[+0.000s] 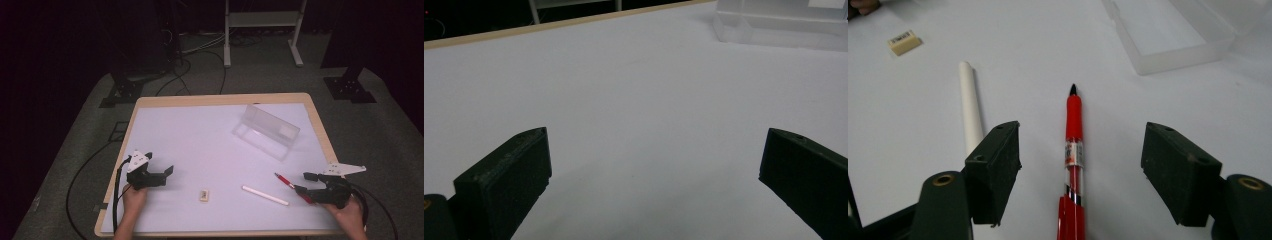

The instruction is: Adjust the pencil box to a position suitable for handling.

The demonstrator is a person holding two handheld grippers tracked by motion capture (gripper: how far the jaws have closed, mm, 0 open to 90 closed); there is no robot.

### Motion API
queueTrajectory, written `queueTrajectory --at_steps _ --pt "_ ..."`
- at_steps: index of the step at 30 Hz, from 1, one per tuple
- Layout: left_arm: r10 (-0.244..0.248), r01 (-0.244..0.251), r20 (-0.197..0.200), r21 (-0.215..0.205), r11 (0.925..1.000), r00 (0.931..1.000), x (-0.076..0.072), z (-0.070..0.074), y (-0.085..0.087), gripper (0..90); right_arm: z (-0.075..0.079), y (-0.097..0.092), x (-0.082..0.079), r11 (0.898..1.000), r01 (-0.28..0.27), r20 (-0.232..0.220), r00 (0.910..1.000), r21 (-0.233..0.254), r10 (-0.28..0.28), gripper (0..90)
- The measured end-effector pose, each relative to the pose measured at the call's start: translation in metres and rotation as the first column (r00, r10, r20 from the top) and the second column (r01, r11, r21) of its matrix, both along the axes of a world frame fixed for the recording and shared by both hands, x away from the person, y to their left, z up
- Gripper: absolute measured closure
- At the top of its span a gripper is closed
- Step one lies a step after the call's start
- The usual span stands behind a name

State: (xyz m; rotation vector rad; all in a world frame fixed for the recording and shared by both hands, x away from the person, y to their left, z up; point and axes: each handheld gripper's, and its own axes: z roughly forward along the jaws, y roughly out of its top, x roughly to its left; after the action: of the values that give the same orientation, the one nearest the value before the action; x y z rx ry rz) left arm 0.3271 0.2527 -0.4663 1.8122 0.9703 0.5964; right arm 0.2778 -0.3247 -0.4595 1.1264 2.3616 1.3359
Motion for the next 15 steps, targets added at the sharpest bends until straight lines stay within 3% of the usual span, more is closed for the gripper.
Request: queueTrajectory --at_steps 6,15 --pt "0.004 -0.004 0.000 0.001 1.0000 1.0000 0.000 0.000 0.000 0.0 0.004 0.007 0.004 1.000 -0.029 0.005 0.9996 0.014 0.028 30.8" --pt "0.002 -0.002 0.000 0.002 1.0000 1.0000 0.000 0.000 0.000 0.0 0.019 0.017 0.016 0.999 -0.044 0.021 0.9988 -0.022 0.044 28.7"
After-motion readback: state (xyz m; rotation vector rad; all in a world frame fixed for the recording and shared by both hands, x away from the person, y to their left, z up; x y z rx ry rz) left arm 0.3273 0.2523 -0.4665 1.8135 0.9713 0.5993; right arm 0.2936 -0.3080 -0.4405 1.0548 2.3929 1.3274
